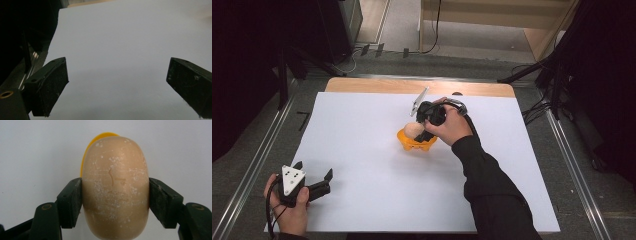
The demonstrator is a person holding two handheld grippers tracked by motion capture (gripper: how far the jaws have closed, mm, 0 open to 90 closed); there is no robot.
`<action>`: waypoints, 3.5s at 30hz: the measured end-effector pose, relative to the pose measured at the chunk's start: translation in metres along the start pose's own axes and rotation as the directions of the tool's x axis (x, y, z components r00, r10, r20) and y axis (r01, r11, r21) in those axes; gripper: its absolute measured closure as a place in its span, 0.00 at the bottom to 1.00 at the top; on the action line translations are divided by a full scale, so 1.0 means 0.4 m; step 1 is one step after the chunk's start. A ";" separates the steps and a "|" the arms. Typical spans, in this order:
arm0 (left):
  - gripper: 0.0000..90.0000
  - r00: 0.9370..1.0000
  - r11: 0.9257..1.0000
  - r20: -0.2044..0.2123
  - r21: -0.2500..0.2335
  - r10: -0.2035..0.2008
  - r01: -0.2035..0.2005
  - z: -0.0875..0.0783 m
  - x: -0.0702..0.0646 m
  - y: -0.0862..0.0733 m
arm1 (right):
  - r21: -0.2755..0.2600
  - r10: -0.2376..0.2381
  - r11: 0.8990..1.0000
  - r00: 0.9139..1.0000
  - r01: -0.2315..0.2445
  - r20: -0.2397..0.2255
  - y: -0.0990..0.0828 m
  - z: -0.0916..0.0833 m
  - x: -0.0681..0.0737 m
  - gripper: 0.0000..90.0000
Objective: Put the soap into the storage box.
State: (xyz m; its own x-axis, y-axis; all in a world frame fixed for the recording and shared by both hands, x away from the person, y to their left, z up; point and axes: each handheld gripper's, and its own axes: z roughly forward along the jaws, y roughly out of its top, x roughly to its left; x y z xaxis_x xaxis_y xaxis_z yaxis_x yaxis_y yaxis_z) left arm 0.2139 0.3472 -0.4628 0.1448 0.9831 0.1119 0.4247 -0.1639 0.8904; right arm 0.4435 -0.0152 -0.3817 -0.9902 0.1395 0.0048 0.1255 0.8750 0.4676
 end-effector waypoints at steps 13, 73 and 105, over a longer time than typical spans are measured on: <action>0.05 1.000 1.000 -0.001 -0.001 0.002 -0.002 0.000 -0.001 0.000 | -0.035 0.000 0.999 0.999 -0.001 -0.034 -0.006 0.003 -0.002 0.34; 0.05 1.000 1.000 0.001 0.010 0.016 -0.016 0.004 -0.004 0.001 | -0.203 0.291 0.943 0.948 -0.262 0.127 -0.359 -0.098 0.103 0.00; 0.05 1.000 1.000 -0.002 0.014 0.019 -0.019 0.004 -0.005 0.002 | -0.316 0.435 0.873 0.887 -0.372 0.156 -0.612 -0.104 0.251 0.00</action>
State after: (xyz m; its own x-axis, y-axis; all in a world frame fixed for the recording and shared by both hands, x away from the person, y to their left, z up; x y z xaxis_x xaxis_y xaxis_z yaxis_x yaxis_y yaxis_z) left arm 0.2153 0.3451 -0.4631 0.1510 0.9800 0.1299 0.4347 -0.1839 0.8816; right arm 0.3106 -0.2346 -0.4591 -0.8140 0.5766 0.0699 0.4590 0.5648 0.6858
